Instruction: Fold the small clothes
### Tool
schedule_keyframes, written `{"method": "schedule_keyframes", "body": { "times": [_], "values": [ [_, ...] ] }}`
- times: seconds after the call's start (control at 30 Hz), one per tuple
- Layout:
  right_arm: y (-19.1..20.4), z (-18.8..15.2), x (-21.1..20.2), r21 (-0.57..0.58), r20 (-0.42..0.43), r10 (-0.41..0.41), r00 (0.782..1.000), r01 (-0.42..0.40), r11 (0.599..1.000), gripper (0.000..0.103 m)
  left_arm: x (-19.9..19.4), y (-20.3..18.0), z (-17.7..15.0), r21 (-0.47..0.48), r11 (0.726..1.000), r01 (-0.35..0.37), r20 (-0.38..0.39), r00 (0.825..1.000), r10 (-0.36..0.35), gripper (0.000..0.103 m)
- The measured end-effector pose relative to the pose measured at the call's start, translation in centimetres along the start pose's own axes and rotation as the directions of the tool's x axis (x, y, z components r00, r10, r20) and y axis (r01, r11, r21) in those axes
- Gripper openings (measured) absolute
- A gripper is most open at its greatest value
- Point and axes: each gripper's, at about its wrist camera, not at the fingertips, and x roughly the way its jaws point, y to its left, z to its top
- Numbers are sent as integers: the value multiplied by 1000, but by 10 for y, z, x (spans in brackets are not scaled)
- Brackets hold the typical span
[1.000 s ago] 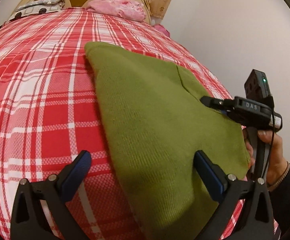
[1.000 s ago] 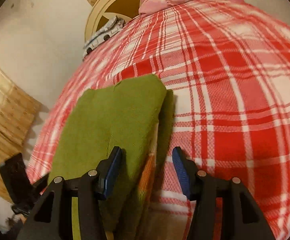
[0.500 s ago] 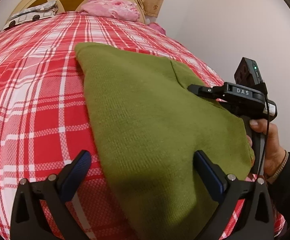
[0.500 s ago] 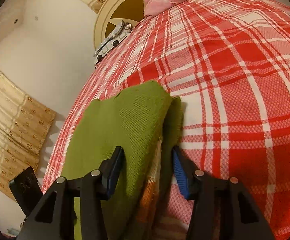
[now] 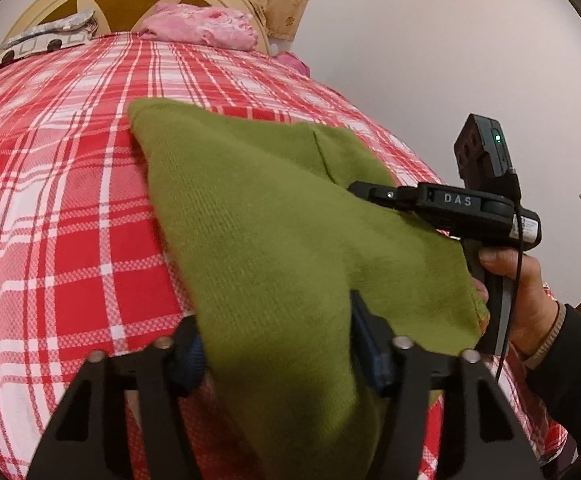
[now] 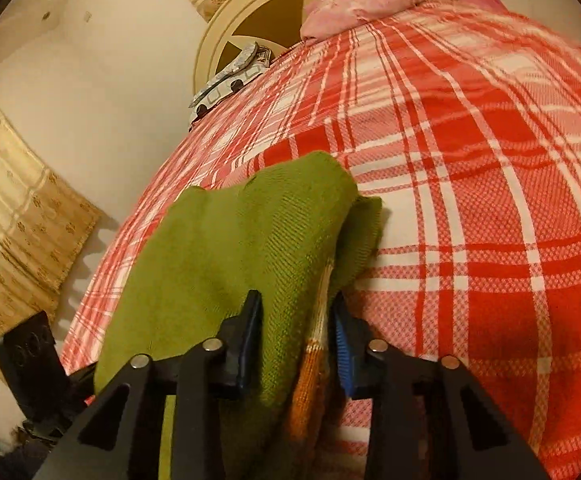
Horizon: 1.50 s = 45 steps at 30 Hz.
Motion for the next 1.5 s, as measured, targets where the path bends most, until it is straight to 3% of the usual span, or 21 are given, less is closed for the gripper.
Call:
{"method": "schedule_keyframes", "body": {
  "times": [0.23, 0.6, 0.8, 1.23, 1.5],
  "values": [
    [17, -6, -14, -11, 35, -29, 999, 30, 999, 27, -17, -3, -2, 18, 1000, -11, 8, 1000, 11, 46],
    [57, -39, -33, -15, 31, 0, 1000, 0, 1000, 25, -68, -12, -29, 78, 995, -57, 27, 998, 55, 44],
    [103, -58, -36, -70, 25, 38, 999, -36, 997, 24, -103, -5, -46, 71, 994, -84, 67, 995, 79, 43],
    [204, -89, -27, -163, -1, 141, 990, -139, 977, 24, -183, 23, -88, 0, 983, -181, 163, 970, 179, 43],
    [245, -103, -10, -183, -38, 181, 983, -185, 965, 24, -213, 43, -109, -55, 973, -224, 189, 955, 231, 43]
  ]
}}
